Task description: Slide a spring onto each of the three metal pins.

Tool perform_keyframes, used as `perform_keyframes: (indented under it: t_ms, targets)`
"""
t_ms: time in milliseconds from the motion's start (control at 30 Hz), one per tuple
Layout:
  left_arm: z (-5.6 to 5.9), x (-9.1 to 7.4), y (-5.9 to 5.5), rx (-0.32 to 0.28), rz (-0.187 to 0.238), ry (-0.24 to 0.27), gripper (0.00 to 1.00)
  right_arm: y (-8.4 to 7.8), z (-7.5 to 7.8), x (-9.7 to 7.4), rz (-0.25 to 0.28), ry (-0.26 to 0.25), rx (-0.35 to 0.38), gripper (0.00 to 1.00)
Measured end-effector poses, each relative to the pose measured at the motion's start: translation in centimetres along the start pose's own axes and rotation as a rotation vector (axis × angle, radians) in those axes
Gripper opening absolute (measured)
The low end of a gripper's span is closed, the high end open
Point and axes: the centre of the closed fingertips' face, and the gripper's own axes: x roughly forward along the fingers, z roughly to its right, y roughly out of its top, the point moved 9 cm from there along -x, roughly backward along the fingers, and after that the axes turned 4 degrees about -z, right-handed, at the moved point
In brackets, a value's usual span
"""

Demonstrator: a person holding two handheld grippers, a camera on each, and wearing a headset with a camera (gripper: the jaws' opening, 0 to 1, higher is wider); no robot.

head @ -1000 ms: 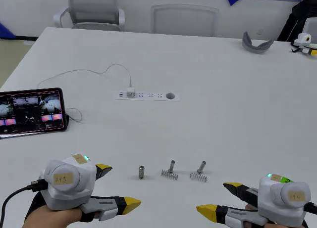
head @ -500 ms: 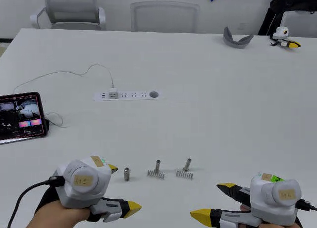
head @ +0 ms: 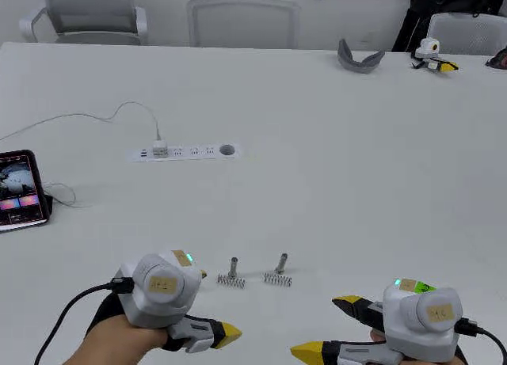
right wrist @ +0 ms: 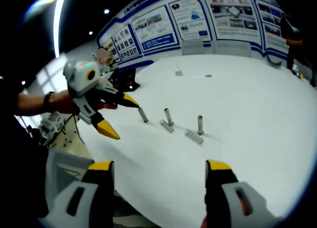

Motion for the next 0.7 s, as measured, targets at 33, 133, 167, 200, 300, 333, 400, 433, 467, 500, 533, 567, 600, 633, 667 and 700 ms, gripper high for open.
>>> perform_keyframes:
  t_ms: [33, 133, 167, 200, 300, 333, 400, 433, 467, 500, 533, 567, 600, 633, 667, 700]
  targets:
    - [0.0, 0.2, 0.0, -0.001, -0.001, -0.003, 0.66, 0.0, 0.0, 0.0, -0.001, 0.001, 0.0, 0.77]
    - [0.1, 1.0, 0.1, -0.006, -0.004, -0.01, 0.66, -0.1, 0.1, -0.1, -0.009, 0.002, -0.004, 0.77]
    - [0.1, 1.4, 0.1, -0.007, -0.006, -0.011, 0.66, -0.2, 0.2, -0.1, -0.011, 0.002, -0.003, 0.77]
    - [0.0, 1.6, 0.1, -0.008, -0.009, -0.011, 0.66, -0.2, 0.3, -0.1, -0.012, 0.003, -0.003, 0.76]
    - [-0.2, 2.5, 0.0, -0.027, -0.009, -0.012, 0.67, -0.2, 0.3, -0.1, -0.018, 0.007, -0.004, 0.76]
    - [-0.2, 2.8, -0.1, -0.035, -0.006, -0.009, 0.67, -0.2, 0.3, -0.1, -0.02, 0.009, -0.005, 0.76]
    - [-0.4, 3.3, -0.1, -0.039, -0.009, -0.003, 0.68, -0.2, 0.3, -0.1, -0.021, 0.012, -0.005, 0.76]
    - [-0.5, 3.6, -0.2, -0.04, -0.01, 0.001, 0.68, -0.2, 0.3, 0.0, -0.022, 0.014, -0.005, 0.76]
    - [-0.6, 3.8, -0.2, -0.046, -0.012, 0.005, 0.68, -0.3, 0.3, 0.0, -0.022, 0.015, -0.005, 0.76]
    - [-0.7, 4.1, -0.3, -0.055, -0.013, 0.006, 0.68, -0.3, 0.3, 0.0, -0.023, 0.016, -0.004, 0.76]
    - [-0.8, 4.2, -0.4, -0.065, -0.01, 0.008, 0.68, -0.3, 0.2, 0.0, -0.024, 0.017, -0.004, 0.76]
    - [-0.9, 4.5, -0.4, -0.078, -0.007, 0.013, 0.67, -0.4, 0.2, 0.0, -0.025, 0.018, -0.003, 0.76]
    - [-1.0, 4.6, -0.4, -0.085, -0.005, 0.016, 0.67, -0.4, 0.2, 0.0, -0.026, 0.019, -0.003, 0.76]
    - [-1.1, 4.7, -0.4, -0.093, -0.001, 0.021, 0.67, -0.4, 0.2, 0.0, -0.026, 0.02, -0.002, 0.75]
    - [-1.2, 4.9, -0.5, -0.102, 0.004, 0.024, 0.67, -0.5, 0.2, 0.0, -0.026, 0.022, 0.0, 0.75]
    - [-1.3, 5.1, -0.5, -0.11, 0.004, 0.026, 0.67, -0.6, 0.1, 0.0, -0.026, 0.023, 0.0, 0.75]
